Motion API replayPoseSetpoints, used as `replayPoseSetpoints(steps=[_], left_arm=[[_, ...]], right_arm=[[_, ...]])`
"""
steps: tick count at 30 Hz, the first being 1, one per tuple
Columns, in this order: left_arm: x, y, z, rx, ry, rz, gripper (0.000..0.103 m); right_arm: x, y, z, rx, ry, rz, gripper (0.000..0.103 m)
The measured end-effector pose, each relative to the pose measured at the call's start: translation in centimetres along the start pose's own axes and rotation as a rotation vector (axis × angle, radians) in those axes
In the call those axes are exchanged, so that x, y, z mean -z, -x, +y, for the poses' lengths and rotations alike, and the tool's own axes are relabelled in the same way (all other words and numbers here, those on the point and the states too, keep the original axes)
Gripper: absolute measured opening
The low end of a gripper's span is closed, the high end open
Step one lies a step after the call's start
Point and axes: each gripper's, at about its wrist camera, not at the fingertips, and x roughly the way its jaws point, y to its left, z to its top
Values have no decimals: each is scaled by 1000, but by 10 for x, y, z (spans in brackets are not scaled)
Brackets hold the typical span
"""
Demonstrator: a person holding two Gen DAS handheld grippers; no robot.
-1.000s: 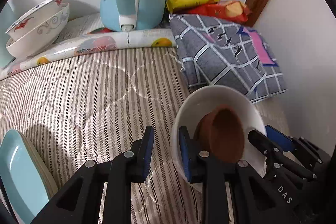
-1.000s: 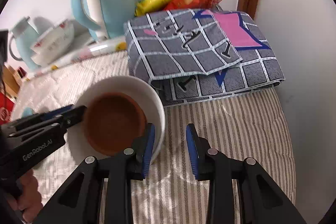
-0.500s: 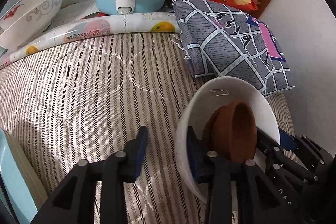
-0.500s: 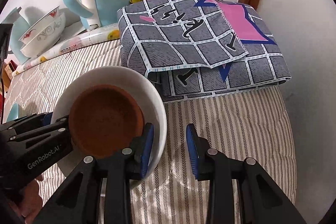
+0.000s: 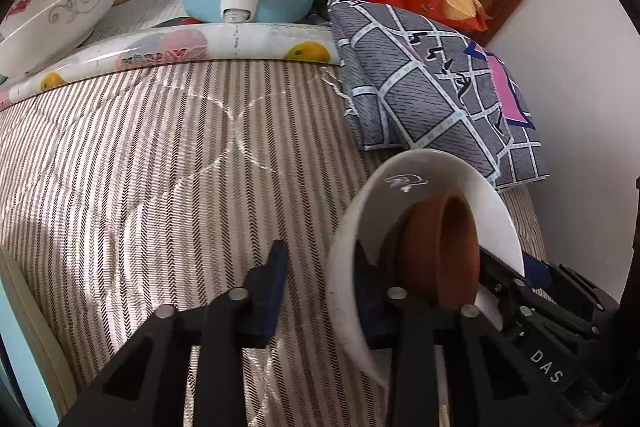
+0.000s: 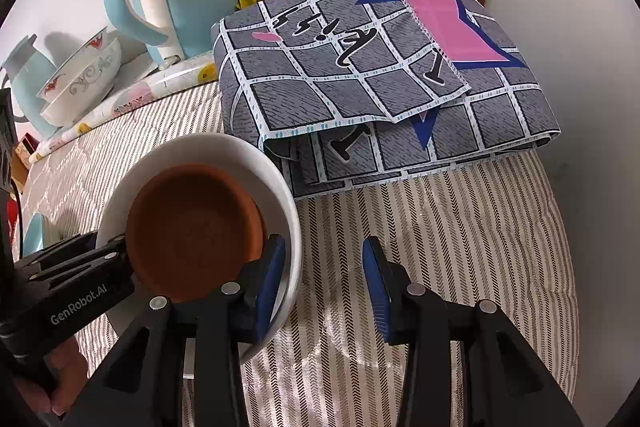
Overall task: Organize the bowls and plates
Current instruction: 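Open the left gripper, then grasp the white bowl rim with both grippers, then lift the white bowl with both grippers and carry it toward the plate stack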
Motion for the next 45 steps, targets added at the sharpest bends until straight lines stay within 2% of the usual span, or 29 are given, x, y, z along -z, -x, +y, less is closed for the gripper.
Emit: replayPoseSetpoints(steps=[2, 4, 10, 28, 45], left_arm=[[0, 1, -5, -1, -18, -2, 18], [0, 2, -10, -7, -36, -5, 13], [-2, 2, -17, -24, -49, -8, 12], [10, 21, -12, -16, -23, -29, 11], [43, 56, -1, -29, 1, -50, 11]], right_arm=[[1, 1, 2, 5, 4, -10, 37], [2, 1, 4, 3, 6, -17, 30], [1, 1, 12, -27, 3, -23, 10], [12, 13, 16, -27, -29, -50, 9], [40, 40, 36, -35, -2, -68, 9]])
